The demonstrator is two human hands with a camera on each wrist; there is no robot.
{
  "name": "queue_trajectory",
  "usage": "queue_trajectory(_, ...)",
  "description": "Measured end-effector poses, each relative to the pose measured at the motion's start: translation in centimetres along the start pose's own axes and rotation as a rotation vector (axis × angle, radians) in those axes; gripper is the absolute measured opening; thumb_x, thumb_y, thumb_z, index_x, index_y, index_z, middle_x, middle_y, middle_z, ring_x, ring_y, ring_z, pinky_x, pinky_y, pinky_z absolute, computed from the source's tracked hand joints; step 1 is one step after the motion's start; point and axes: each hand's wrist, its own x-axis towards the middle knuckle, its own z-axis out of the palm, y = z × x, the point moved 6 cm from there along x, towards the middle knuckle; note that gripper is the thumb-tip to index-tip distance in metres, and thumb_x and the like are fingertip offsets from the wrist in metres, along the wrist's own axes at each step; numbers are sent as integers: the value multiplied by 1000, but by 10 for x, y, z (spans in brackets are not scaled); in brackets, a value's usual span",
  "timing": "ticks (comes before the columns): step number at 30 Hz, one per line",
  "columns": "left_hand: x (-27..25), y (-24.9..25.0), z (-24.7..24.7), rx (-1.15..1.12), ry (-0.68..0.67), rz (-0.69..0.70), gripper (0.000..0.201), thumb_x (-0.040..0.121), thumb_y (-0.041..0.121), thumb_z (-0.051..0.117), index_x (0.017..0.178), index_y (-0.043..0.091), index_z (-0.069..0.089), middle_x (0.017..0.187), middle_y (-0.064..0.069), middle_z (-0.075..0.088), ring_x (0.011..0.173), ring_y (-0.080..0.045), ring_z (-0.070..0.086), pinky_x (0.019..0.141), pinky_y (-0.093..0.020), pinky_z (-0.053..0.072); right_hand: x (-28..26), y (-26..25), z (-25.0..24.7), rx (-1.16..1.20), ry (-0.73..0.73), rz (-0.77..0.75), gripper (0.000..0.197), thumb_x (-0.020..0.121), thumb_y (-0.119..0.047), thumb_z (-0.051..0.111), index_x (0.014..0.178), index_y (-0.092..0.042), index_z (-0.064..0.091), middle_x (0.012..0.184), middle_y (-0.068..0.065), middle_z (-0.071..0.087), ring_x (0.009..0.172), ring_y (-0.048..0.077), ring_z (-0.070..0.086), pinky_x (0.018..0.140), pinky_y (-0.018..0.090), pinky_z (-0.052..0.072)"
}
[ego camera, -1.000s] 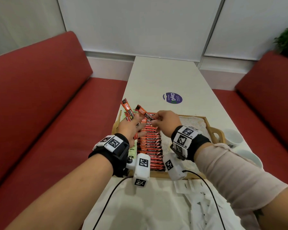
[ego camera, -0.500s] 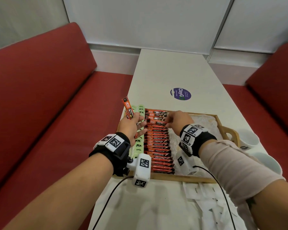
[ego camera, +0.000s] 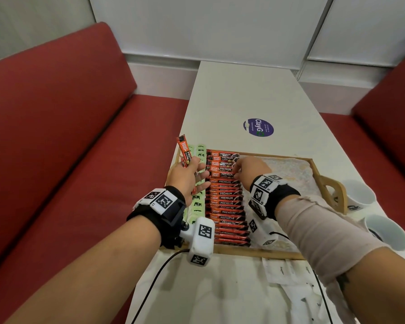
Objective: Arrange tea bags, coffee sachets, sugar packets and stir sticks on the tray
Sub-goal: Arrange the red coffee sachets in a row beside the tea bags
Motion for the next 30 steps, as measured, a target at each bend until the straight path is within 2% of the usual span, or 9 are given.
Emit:
queue_trajectory(6, 1, -1, 0, -5, -8, -20, 18, 100, 31, 44, 95, 20, 56, 88, 1, 63, 71, -11, 63, 46, -22, 54, 1, -1, 2, -6, -5, -1, 18, 87, -15, 65, 105, -17, 68, 115, 6, 63, 104, 23, 59, 88, 32, 47)
queue_trajectory(11, 3, -1, 1, -28, -25, -40, 10, 101, 22, 43, 99, 18, 51, 90, -2, 66, 71, -15, 65, 47, -27, 56, 1, -1, 0, -2, 26, -14, 24, 86, -18, 66, 110, -17, 63, 122, 7, 54, 104, 25, 58, 89, 34, 45)
queue_trajectory(14, 3, 0, 1, 1, -31, -22, 8, 101, 22, 45, 96, 20, 51, 99, 0, 65, 82, -14, 65, 49, -28, 57, -2, -8, -6, 56, 114, -32, 26, 88, -27, 64, 112, -19, 59, 113, 3, 49, 97, 22, 56, 82, 32, 46)
queue_trajectory(16, 5, 1, -1, 24, -7, -4, 7, 98, 23, 50, 95, 20, 56, 99, 0, 61, 85, -13, 63, 53, -29, 59, -7, -20, -10, 120, 150, -93, 19, 89, -32, 62, 104, -21, 60, 101, -2, 51, 90, 18, 56, 75, 28, 42)
queue_trajectory(18, 5, 1, -1, 53, 10, 12, 5, 95, 25, 56, 94, 21, 60, 97, -1, 60, 86, -12, 60, 59, -30, 60, -13, -34, -9, 197, 112, -173, 12, 88, -33, 62, 95, -23, 62, 92, -4, 57, 87, 15, 57, 72, 26, 41)
queue_trajectory(20, 5, 1, -1, 71, 6, 29, 5, 93, 27, 59, 92, 23, 63, 100, -3, 62, 87, -12, 61, 63, -30, 59, -19, -47, -7, 266, 55, -240, 11, 86, -30, 66, 93, -22, 64, 91, -2, 64, 87, 15, 59, 75, 27, 45)
queue_trajectory(23, 1, 0, 4, 49, -55, 32, 7, 93, 24, 59, 98, 21, 64, 106, -4, 68, 88, -13, 65, 58, -26, 56, -24, -58, -6, 345, 32, -269, 17, 82, -22, 70, 96, -17, 64, 93, 3, 69, 87, 18, 62, 79, 30, 49)
queue_trajectory(27, -4, 1, 8, 17, -129, 14, 14, 92, 19, 61, 105, 15, 61, 95, -1, 70, 87, -13, 66, 55, -24, 55, -26, -59, -10, 489, 58, -242, 13, 80, -11, 70, 90, -15, 64, 82, 5, 70, 78, 20, 67, 78, 33, 54)
queue_trajectory(30, -5, 1, 7, 28, -149, -3, 10, 92, 19, 60, 102, 16, 61, 91, 0, 68, 88, -13, 64, 55, -25, 56, -25, -54, -11, 525, 63, -221, 7, 83, -12, 69, 89, -14, 66, 82, 5, 71, 75, 18, 66, 77, 31, 55)
